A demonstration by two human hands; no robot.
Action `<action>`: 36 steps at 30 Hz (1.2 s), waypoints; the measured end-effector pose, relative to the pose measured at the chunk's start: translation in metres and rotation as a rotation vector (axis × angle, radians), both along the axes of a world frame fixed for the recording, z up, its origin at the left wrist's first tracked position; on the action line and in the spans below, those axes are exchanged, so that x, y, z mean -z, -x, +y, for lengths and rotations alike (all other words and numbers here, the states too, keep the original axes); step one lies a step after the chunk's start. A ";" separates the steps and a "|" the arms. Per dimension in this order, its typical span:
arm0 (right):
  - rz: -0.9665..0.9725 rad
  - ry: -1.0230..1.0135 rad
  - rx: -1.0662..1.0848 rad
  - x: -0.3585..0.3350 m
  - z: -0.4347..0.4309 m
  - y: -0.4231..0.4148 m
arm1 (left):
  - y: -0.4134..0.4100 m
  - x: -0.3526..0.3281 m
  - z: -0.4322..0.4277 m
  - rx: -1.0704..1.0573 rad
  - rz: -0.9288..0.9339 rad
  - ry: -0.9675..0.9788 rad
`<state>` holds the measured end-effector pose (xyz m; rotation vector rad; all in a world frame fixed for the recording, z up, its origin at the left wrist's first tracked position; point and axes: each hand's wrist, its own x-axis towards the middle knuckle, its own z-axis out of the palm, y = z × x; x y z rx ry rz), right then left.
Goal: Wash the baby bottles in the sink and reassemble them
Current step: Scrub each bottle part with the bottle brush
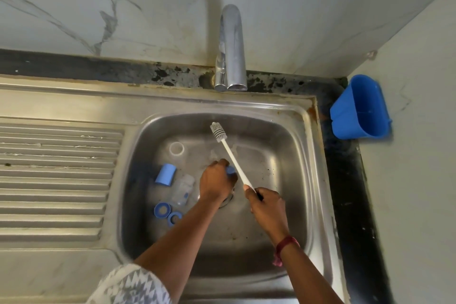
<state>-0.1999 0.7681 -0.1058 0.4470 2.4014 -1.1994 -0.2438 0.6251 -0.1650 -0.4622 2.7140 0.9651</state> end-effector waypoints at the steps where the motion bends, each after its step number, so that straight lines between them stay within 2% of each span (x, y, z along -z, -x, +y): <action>1: 0.007 0.006 0.001 -0.001 0.002 -0.001 | -0.001 -0.005 -0.005 -0.083 0.033 -0.063; 3: 0.023 0.020 0.003 -0.002 0.004 -0.002 | -0.004 -0.017 -0.018 -0.294 0.081 -0.234; 7: 0.054 0.010 -0.024 -0.006 0.004 -0.010 | -0.007 -0.048 -0.050 -0.801 0.131 -0.770; 9: 0.061 0.011 -0.046 -0.008 0.004 -0.016 | -0.010 -0.065 -0.065 -0.935 0.158 -0.958; 10: 0.067 0.014 -0.052 -0.010 0.004 -0.020 | -0.012 -0.072 -0.073 -0.981 0.178 -0.993; 14: 0.091 0.014 -0.100 -0.021 0.003 -0.032 | -0.022 -0.087 -0.093 -1.068 0.288 -1.040; 19: 0.119 -0.008 -0.176 -0.035 0.000 -0.044 | -0.035 -0.106 -0.100 -1.104 0.323 -1.143; 24: 0.175 -0.050 -0.251 -0.046 0.000 -0.046 | -0.041 -0.112 -0.111 -1.018 0.453 -1.068; 28: 0.278 -0.056 -0.294 -0.057 -0.009 -0.044 | -0.040 -0.123 -0.121 -0.948 0.484 -0.983; 32: 0.374 -0.111 -0.357 -0.072 -0.023 -0.037 | -0.047 -0.135 -0.122 -0.837 0.464 -1.058; 36: 0.564 -0.299 -0.411 -0.076 -0.026 -0.035 | -0.047 -0.143 -0.125 -0.839 0.518 -1.032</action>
